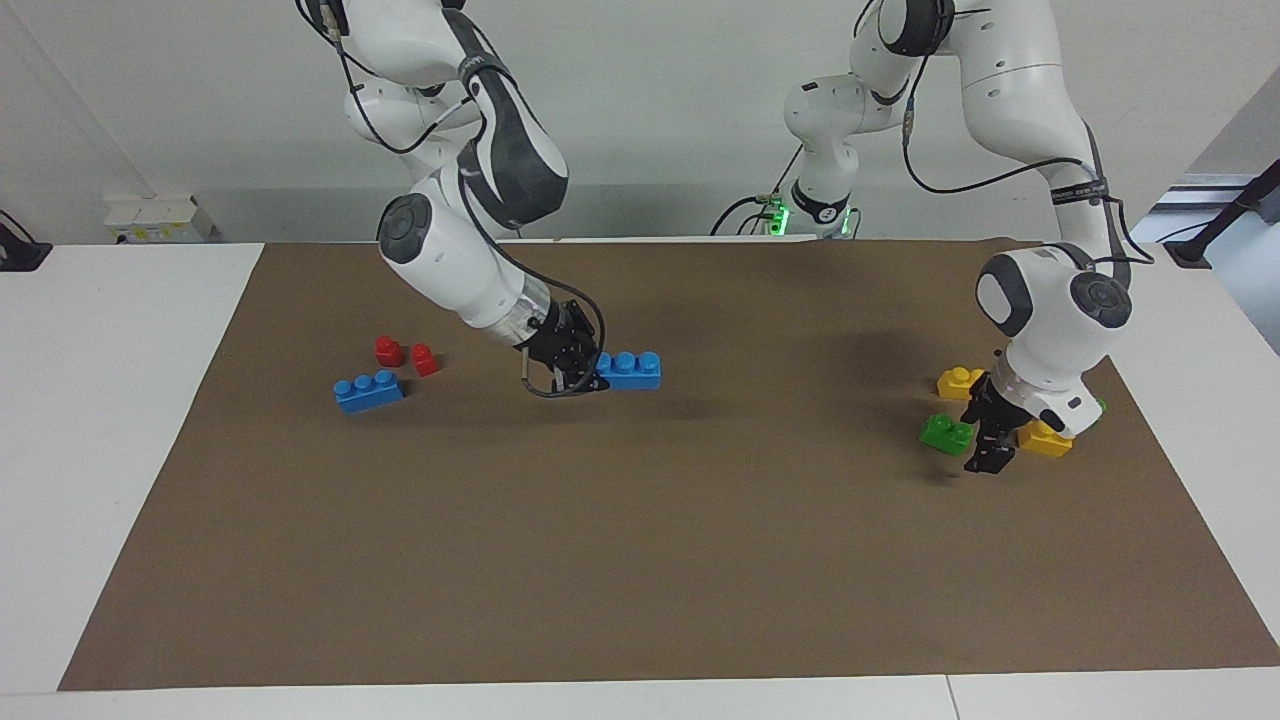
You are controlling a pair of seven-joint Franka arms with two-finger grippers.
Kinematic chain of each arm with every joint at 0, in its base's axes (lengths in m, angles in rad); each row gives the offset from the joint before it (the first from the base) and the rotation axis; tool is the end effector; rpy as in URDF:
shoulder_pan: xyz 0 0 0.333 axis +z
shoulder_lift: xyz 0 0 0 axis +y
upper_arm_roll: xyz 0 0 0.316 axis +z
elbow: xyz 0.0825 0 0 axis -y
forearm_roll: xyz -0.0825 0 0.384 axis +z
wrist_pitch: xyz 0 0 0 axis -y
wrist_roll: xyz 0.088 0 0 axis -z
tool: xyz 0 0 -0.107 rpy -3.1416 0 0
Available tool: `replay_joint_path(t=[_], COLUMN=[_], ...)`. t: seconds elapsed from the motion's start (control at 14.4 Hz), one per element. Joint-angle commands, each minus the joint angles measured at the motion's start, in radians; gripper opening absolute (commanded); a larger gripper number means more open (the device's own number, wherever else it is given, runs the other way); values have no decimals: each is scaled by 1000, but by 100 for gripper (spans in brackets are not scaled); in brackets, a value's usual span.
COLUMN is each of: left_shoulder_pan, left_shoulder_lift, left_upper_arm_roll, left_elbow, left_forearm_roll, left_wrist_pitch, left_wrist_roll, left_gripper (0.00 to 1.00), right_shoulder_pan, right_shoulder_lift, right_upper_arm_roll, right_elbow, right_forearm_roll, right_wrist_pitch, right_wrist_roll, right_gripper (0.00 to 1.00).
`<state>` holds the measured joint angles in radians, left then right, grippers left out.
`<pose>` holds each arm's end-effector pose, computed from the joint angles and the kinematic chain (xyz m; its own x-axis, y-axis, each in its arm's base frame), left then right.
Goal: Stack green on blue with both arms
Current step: 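Grasp the green brick with the left gripper while the right gripper carries the blue brick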
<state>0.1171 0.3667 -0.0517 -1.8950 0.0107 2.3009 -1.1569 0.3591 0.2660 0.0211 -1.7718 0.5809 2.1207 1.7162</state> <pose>0.6295 0.0433 0.3141 0.3443 0.9388 0.0066 0.9380 -0.3443 0.0405 0.5879 0.2606 0.4244 -0.0660 -0.8692 -0.4901 -0.9970 0.0379 0.0670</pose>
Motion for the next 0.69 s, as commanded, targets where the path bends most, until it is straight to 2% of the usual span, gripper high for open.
replay_joint_path(t=[0.0, 0.07, 0.42, 0.62], left_shoulder_pan=[-5, -5, -13, -30], left_shoulder_lift=[-2, -2, -12, -86], left_upper_arm_roll=[1, 0, -2, -11], left_elbow=[-26, -26, -15, -15], left_forearm_roll=[22, 22, 20, 9], left_wrist_pitch=[28, 26, 0, -93], left_wrist_roll=[-17, -12, -13, -110], left_gripper=[37, 2, 0, 0], right_shoulder_pan=[60, 84, 197, 256], right_shoulder_lift=[-79, -91, -91, -38], right_upper_arm_roll=[-1, -1, 3, 3], right_elbow=[-167, -201, -348, -356], right_forearm_roll=[5, 7, 63, 167], right_wrist_pitch=[166, 201, 401, 479], right_wrist_roll=[57, 75, 66, -70], right_gripper=[0, 0, 0, 0])
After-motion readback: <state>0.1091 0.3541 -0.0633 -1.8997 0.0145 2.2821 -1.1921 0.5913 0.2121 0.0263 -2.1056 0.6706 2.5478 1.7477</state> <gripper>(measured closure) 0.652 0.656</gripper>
